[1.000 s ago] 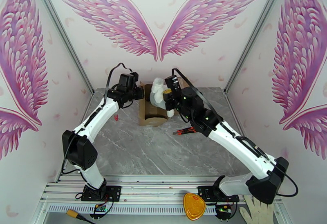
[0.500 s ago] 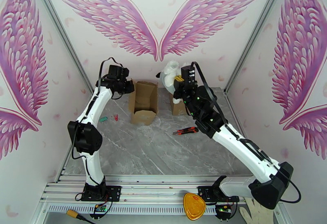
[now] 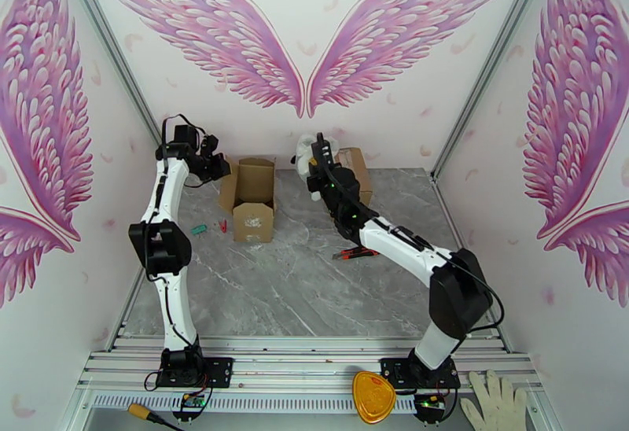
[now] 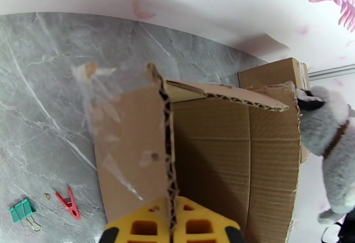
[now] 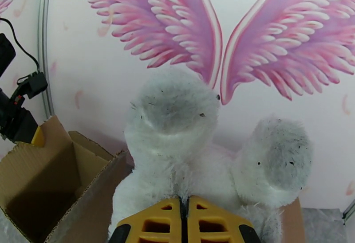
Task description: Unpack the express box
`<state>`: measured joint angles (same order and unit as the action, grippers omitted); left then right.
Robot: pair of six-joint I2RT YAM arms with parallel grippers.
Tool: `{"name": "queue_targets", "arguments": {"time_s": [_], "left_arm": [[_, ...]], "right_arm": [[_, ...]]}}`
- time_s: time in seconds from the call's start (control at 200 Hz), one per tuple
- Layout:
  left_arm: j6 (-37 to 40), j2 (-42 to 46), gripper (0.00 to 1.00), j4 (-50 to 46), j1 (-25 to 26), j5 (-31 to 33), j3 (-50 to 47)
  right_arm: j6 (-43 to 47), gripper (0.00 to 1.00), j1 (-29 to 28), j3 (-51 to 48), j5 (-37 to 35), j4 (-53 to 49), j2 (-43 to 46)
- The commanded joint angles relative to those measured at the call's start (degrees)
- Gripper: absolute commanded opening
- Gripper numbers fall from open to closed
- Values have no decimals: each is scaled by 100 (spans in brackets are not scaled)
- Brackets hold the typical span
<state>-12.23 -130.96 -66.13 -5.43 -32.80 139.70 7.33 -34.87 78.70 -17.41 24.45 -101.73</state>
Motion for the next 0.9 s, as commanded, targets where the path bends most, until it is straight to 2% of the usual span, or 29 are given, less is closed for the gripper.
{"name": "queue_targets", "arguments": {"time_s": [0.0,0.255,0.56,0.75,0.895], "left_arm": [[60,-279,0,-273,-59,-489,402],[-30,-545,0,-295,-366,-486,697],[43,-635,0,-424,-380,-526,905],[56,-578,0,-417,-380,-444,988],[54,-571,0,-445,-373,-401,1008]], "right_arm": [[-8,0,-13,452,51,911,-426],[117,0,-259,1034,-28,1155,-1540],[203,0,-495,1674,-496,1903,-2899],[364,0,-729,1480,-1144,2141,-3086],[401,0,-859,1313,-1287,1528,-2900]]}}
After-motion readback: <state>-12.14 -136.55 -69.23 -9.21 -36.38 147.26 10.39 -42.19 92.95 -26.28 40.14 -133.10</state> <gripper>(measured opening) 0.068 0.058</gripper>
